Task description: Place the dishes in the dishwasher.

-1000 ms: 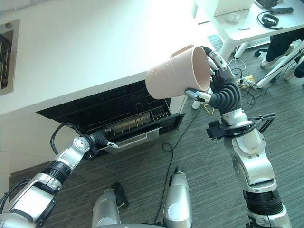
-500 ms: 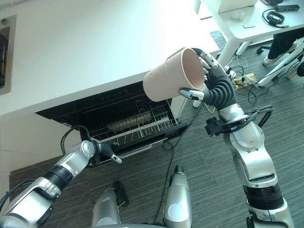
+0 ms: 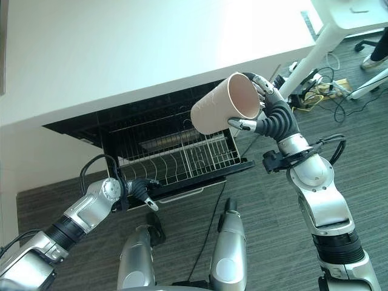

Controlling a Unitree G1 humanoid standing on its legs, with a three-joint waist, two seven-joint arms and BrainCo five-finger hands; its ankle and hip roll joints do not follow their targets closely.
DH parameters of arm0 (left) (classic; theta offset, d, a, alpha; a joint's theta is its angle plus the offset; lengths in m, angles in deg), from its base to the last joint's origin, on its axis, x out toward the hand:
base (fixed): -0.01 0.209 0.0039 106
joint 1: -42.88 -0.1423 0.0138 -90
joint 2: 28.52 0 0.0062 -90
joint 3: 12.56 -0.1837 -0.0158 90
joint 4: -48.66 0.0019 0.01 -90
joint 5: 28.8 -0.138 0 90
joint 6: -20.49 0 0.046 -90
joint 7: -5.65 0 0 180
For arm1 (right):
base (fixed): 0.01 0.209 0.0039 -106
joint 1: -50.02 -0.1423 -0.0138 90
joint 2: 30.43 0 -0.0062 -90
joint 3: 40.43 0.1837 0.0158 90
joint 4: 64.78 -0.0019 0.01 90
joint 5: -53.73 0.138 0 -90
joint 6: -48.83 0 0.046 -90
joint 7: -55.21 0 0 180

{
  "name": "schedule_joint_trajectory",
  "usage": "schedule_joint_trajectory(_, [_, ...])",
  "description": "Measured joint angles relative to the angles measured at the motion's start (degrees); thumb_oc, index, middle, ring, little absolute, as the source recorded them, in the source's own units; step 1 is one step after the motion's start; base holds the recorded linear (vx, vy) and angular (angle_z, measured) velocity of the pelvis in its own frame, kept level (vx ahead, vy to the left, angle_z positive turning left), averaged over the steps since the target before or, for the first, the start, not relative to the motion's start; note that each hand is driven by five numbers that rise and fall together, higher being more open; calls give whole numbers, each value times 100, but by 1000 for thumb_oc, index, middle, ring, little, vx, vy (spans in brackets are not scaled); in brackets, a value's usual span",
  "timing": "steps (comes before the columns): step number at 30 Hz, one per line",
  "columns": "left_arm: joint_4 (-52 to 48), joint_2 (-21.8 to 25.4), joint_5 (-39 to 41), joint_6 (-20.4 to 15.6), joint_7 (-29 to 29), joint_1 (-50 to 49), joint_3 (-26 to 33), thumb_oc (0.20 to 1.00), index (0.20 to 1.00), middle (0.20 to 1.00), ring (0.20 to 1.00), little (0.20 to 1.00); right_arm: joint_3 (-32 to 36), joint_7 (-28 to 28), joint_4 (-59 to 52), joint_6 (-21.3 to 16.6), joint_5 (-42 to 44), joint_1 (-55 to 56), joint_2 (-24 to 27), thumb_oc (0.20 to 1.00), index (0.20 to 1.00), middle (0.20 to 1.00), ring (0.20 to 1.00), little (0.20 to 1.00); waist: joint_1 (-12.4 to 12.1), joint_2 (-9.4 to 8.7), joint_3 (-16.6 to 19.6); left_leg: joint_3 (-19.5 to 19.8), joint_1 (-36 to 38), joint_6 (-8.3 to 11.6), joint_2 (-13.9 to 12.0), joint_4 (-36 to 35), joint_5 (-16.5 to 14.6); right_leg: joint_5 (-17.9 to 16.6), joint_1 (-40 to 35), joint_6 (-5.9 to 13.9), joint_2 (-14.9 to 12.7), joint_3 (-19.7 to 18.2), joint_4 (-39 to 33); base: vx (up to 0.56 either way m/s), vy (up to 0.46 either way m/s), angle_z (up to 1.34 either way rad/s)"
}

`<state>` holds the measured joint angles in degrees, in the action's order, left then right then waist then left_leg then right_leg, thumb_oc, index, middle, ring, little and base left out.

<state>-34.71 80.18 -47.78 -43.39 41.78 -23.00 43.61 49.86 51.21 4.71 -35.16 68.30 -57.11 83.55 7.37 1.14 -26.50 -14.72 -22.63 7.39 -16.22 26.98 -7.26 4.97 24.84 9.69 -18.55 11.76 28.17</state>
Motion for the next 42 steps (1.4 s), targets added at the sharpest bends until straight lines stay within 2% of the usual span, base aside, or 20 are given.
schedule_joint_trajectory(6, [-215,106,31,19,7,-9,-4,1000,1000,1000,1000,1000,-389,-4,255,123,-257,24,263,200,200,200,200,200,-68,-18,-74,16,-33,-8,24,-47,10,-2,16,4,-7,29,-28,-33,-3,1])
schedule_joint_trajectory(13, [-426,227,243,153,2,-34,22,1000,1000,1000,1000,1000,-414,83,1134,316,-616,316,494,200,200,200,200,200,-121,-48,-98,111,-40,6,50,-204,108,-3,-53,1,2,171,-112,-6,-37,6])
schedule_joint_trajectory(17, [-441,218,243,151,19,9,17,1000,1000,1000,1000,1000,-450,74,1687,378,-753,-10,518,200,200,200,200,200,-201,-56,-107,144,-42,12,79,-274,156,-4,-54,-6,0,212,-114,0,-25,5])
schedule_joint_trajectory(22, [-460,205,238,111,76,43,23,1000,1000,1000,1000,1000,-660,84,2368,486,-897,-338,774,200,200,200,200,200,-329,-64,-117,186,-65,9,87,-288,176,-3,-71,-11,-4,290,-115,-8,-25,4])
schedule_joint_trajectory(31, [-427,183,219,107,506,133,-7,1000,1000,1000,1000,1000,-960,-28,2795,531,-1201,-1112,767,200,200,200,200,200,-383,-54,-128,325,-71,10,120,-265,205,8,-163,-30,-32,369,-106,3,-5,5])
schedule_joint_trajectory(42, [-424,93,204,11,615,137,-3,1000,1000,1000,1000,1000,-1552,-495,3356,656,-1751,-1658,686,200,200,200,200,200,-520,-47,-131,363,-95,-4,178,-275,219,9,-184,-30,-89,438,-104,7,2,3])
